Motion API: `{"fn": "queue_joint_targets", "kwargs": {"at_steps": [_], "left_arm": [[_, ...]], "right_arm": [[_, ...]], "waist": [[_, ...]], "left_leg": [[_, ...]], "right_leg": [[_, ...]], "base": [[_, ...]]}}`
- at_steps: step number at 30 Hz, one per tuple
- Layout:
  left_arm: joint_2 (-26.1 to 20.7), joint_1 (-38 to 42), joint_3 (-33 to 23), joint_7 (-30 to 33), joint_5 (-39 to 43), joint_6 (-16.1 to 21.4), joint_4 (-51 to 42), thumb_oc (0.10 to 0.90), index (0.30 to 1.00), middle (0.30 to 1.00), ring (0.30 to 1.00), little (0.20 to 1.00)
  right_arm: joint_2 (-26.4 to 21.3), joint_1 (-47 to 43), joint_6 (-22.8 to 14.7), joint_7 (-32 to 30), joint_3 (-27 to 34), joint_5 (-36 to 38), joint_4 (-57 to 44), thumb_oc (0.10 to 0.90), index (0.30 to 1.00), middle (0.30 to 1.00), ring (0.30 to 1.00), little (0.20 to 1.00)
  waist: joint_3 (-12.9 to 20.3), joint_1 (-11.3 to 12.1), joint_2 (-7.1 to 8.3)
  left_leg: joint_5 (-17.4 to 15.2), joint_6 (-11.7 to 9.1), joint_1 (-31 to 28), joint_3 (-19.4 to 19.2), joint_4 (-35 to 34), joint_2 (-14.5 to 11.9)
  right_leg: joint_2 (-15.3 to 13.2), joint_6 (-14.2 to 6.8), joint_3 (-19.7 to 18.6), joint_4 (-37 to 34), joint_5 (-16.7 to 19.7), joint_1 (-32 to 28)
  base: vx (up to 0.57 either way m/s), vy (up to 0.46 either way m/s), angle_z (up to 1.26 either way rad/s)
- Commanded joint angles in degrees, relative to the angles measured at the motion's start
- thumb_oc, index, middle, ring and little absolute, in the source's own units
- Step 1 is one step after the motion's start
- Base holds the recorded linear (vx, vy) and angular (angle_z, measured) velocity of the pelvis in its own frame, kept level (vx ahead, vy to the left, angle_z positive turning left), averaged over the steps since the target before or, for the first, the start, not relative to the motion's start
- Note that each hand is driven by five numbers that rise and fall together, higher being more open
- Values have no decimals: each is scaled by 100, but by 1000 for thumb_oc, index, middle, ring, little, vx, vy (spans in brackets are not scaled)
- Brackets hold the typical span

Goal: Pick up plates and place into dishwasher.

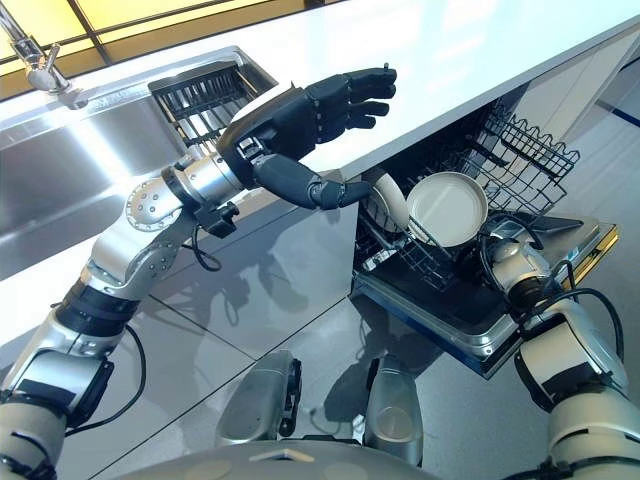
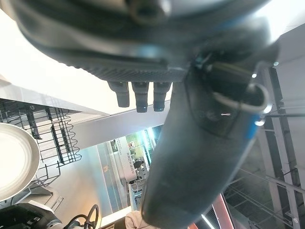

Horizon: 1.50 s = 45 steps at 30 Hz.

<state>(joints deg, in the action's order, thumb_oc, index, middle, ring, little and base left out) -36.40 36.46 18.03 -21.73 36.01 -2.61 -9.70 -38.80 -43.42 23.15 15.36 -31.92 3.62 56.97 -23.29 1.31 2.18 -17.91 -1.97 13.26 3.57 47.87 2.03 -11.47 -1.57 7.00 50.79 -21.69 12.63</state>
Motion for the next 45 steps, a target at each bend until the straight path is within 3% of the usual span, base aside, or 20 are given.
{"fn": "queue_joint_targets", "kwargs": {"at_steps": [1,10,18,37,45], "left_arm": [[364,697,-277,111,331,460,-47,800,900,900,900,900],[351,858,-195,107,288,545,84,800,900,900,900,900],[313,954,-164,222,280,548,187,800,900,900,900,900],[159,942,-53,401,393,589,238,800,900,900,900,900],[-13,984,23,236,543,887,225,800,900,900,900,900]], "right_arm": [[783,-1043,-931,-308,417,701,-463,100,300,300,300,200],[600,-1414,-1068,-648,555,940,-439,100,300,300,300,200],[453,-1731,-1106,-530,495,1051,-244,100,300,300,300,200],[189,-2153,-1829,-1208,719,1823,60,100,300,300,300,200],[-42,-2093,-1567,-745,262,850,146,100,300,300,300,200]], "waist": [[159,352,-152],[185,390,-144],[197,455,-137],[63,573,-199],[24,509,-201]], "left_leg": [[-296,403,-366,-53,135,65],[-294,359,-317,-4,215,47],[-235,326,-250,60,224,46],[-97,253,32,152,415,32],[-54,243,162,88,458,-23]], "right_leg": [[218,404,42,50,215,-506],[178,374,63,45,239,-518],[136,367,81,31,275,-493],[85,352,84,153,314,-349],[51,328,43,174,366,-171]], "base": [[0,0,0],[-9,-9,2],[-13,-20,4],[-2,-17,8],[-65,-7,7]]}}
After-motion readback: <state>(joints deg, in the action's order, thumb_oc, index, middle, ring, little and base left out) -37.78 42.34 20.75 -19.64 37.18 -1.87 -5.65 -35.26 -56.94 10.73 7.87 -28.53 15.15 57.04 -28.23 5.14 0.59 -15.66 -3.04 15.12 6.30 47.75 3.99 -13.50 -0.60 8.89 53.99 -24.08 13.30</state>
